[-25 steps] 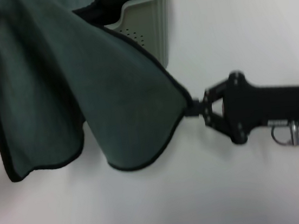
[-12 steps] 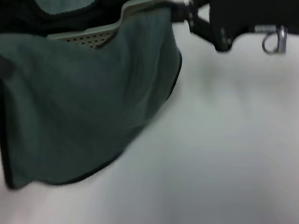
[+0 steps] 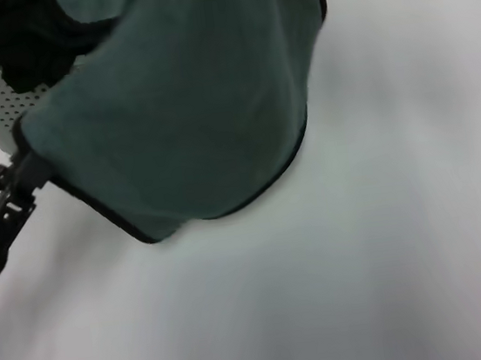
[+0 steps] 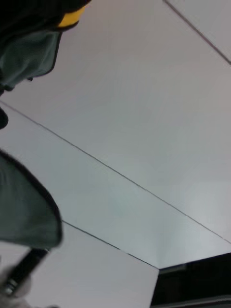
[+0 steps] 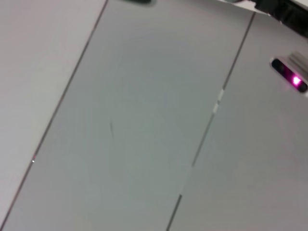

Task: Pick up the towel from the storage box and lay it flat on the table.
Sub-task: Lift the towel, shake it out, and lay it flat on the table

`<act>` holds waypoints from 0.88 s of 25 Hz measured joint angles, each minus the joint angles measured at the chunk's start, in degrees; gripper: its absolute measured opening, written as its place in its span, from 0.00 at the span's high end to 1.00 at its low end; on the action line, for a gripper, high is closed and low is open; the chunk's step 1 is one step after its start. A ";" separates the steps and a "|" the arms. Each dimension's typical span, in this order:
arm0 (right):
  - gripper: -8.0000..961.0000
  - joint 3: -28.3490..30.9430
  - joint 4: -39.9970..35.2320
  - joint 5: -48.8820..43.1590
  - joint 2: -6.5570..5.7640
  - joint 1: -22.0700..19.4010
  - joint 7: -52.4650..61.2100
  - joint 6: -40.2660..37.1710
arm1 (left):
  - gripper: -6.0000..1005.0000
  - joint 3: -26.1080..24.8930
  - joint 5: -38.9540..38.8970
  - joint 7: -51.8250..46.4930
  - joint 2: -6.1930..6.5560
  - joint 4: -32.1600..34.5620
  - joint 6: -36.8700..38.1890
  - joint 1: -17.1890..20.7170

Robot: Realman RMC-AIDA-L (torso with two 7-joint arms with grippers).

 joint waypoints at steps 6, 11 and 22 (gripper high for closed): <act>0.98 7.75 -1.00 -1.87 -2.12 5.13 4.57 7.63 | 0.65 -0.63 -0.82 2.75 1.72 0.05 -2.04 3.04; 0.98 9.77 -3.62 -1.38 -4.49 6.44 6.73 9.44 | 0.65 -0.77 -1.77 3.76 2.08 0.14 -4.63 4.96; 0.98 5.84 -4.12 -5.76 -6.14 11.12 6.72 19.10 | 0.65 0.17 6.65 9.35 0.22 4.80 -0.76 -4.17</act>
